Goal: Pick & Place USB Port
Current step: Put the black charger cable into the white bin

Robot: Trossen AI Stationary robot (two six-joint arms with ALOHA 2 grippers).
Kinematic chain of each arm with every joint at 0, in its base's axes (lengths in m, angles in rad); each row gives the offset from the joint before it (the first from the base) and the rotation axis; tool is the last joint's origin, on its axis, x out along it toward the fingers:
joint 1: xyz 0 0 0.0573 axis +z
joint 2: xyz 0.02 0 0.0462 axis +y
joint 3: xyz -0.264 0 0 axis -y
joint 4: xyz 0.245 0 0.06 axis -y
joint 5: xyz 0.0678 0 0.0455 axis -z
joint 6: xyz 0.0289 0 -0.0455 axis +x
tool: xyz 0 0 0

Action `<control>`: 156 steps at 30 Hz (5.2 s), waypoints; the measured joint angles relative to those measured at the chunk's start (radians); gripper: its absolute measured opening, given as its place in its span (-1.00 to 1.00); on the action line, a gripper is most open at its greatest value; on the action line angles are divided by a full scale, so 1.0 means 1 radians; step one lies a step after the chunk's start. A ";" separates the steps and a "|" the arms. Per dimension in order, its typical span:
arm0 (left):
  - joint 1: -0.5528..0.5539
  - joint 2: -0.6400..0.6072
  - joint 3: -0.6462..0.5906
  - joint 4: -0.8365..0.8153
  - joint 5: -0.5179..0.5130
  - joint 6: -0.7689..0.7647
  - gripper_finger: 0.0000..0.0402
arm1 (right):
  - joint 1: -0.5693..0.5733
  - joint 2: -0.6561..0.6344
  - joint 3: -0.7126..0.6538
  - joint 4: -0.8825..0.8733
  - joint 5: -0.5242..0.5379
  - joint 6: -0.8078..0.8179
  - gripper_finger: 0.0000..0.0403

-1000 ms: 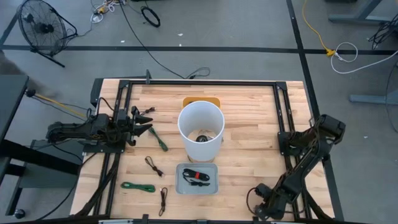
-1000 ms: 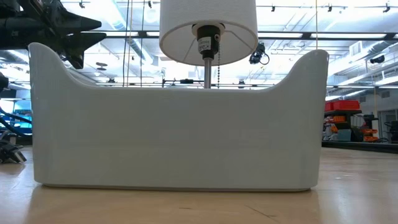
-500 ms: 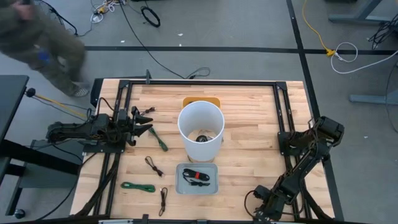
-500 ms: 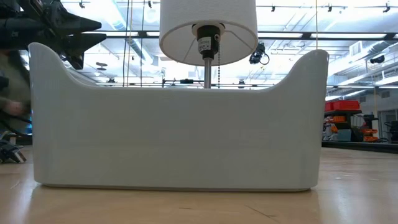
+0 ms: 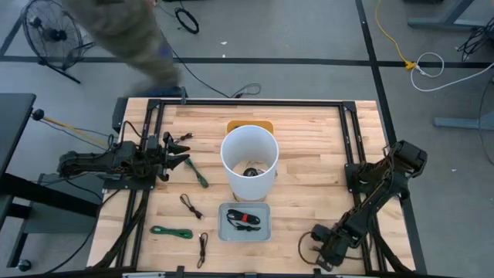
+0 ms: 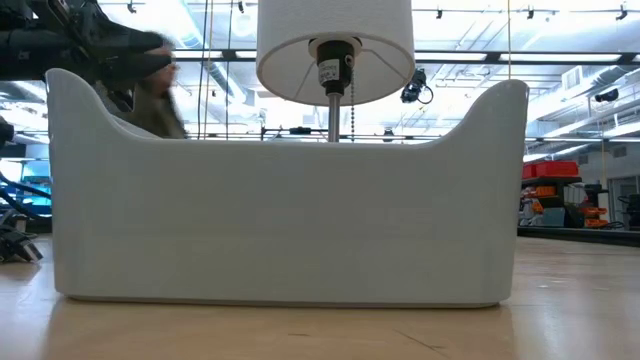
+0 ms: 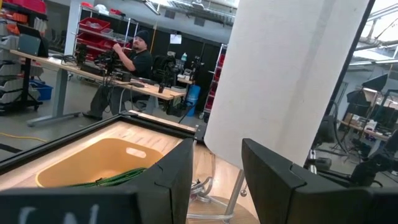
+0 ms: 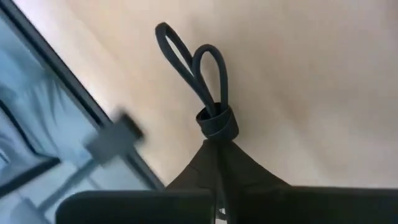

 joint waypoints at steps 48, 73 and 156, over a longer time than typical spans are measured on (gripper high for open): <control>0.000 0.000 0.000 -0.046 0.000 -0.027 -0.28 | -0.425 -0.039 0.005 0.775 0.484 -1.062 -1.00; 0.000 0.000 0.000 -0.048 0.000 -0.034 -0.28 | -0.427 -0.039 0.005 0.783 0.449 -1.110 -0.53; 0.679 0.927 0.402 -0.729 -0.012 -0.038 -0.35 | -0.387 -0.260 0.004 0.421 0.344 -1.136 -0.81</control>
